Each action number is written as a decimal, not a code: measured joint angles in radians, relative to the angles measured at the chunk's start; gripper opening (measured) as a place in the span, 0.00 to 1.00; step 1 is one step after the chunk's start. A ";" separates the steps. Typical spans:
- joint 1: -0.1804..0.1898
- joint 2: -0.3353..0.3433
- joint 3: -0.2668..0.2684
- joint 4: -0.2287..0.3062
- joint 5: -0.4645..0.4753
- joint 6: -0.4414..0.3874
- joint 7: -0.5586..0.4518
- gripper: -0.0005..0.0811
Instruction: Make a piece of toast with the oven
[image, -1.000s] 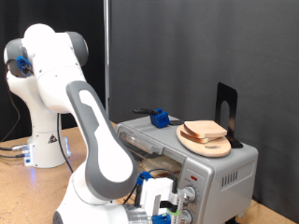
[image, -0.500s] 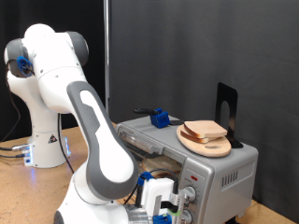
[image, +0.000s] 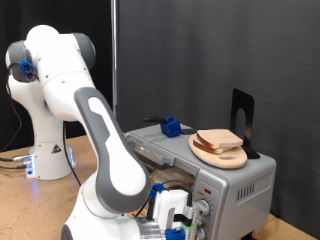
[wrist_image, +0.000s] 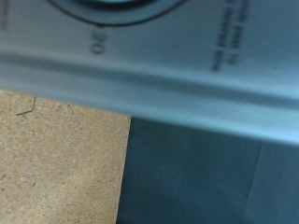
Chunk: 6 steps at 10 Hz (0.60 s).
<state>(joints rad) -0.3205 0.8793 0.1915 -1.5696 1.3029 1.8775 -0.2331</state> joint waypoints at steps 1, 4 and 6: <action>0.000 -0.009 0.000 -0.005 0.001 -0.007 0.000 0.33; -0.001 -0.016 0.000 -0.015 0.011 -0.006 0.001 0.29; -0.002 -0.017 0.000 -0.018 0.015 -0.004 0.001 0.29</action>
<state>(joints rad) -0.3223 0.8624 0.1918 -1.5878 1.3182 1.8733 -0.2325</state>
